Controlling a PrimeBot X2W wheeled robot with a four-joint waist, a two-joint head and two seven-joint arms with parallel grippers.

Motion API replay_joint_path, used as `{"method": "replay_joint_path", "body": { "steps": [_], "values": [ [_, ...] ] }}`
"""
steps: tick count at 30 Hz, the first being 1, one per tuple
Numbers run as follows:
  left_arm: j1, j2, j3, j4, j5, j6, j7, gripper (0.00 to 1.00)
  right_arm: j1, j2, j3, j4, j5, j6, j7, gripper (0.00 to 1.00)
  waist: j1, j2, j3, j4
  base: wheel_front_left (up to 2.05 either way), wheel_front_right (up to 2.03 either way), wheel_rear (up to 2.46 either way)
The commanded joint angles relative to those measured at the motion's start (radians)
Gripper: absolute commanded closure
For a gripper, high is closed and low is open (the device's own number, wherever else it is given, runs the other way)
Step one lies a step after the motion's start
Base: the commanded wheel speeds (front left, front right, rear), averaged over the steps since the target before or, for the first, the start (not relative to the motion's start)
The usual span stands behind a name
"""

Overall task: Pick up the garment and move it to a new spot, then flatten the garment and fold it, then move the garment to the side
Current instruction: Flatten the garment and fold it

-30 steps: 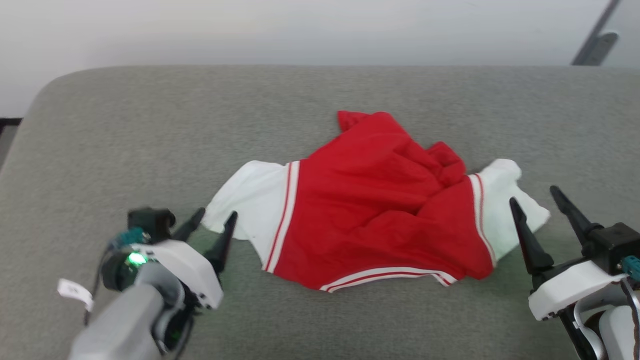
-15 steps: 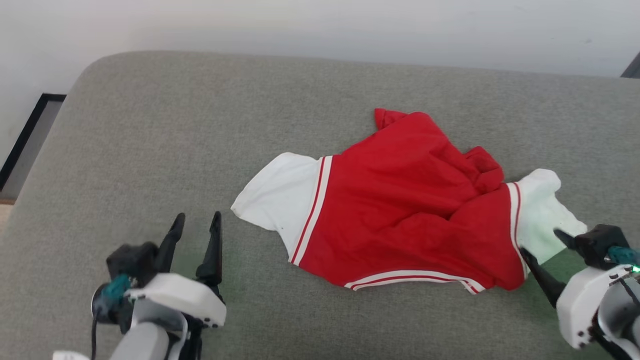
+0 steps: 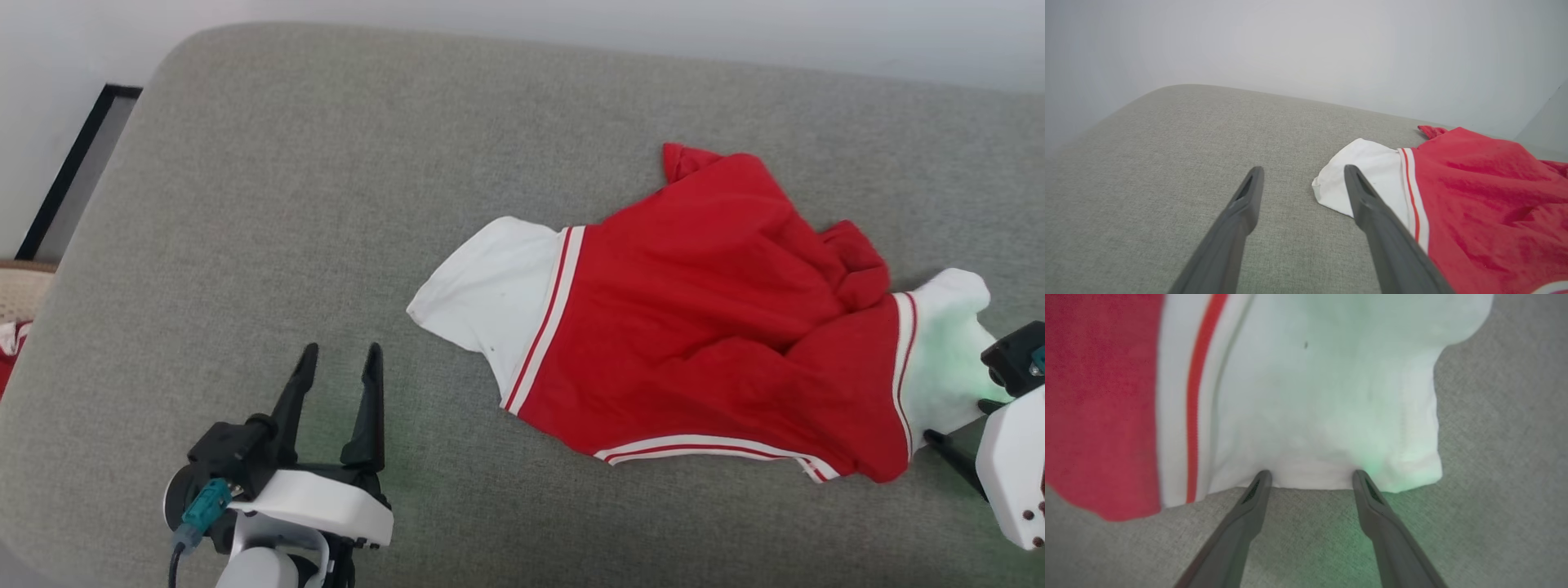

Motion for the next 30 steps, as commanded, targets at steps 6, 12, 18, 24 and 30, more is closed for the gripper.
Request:
{"method": "replay_joint_path", "body": {
  "steps": [6,12,18,24,30],
  "values": [
    [-0.016,-0.037,0.056,-0.026,0.023,-0.037,-0.005,0.0,-0.022,0.005,0.057,0.053,0.019,-0.001,0.045,0.0,0.0,0.0,0.048,0.031,0.0,0.0,0.0],
    [-0.014,-0.054,0.079,-0.032,0.038,-0.057,-0.005,0.0,-0.027,0.031,0.093,0.089,0.007,-0.003,0.039,0.0,0.0,0.0,0.07,0.039,0.0,0.0,0.0],
    [-0.021,-0.057,0.091,-0.029,0.049,-0.064,-0.005,0.0,-0.038,0.025,0.137,0.098,-0.01,-0.004,0.026,1.0,0.0,0.0,0.074,0.039,0.0,0.0,0.0],
    [-0.042,-0.037,0.065,-0.031,0.07,-0.069,-0.005,0.0,-0.05,0.028,0.148,0.112,-0.004,-0.003,-0.004,1.0,0.0,0.0,0.064,0.032,0.0,0.0,0.0],
    [-0.19,0.158,-0.169,0.017,-0.007,-0.069,0.054,0.0,-0.061,0.041,0.162,0.094,-0.003,0.0,-0.022,1.0,0.0,0.0,0.05,0.029,0.0,0.0,0.0]
  ]
}}
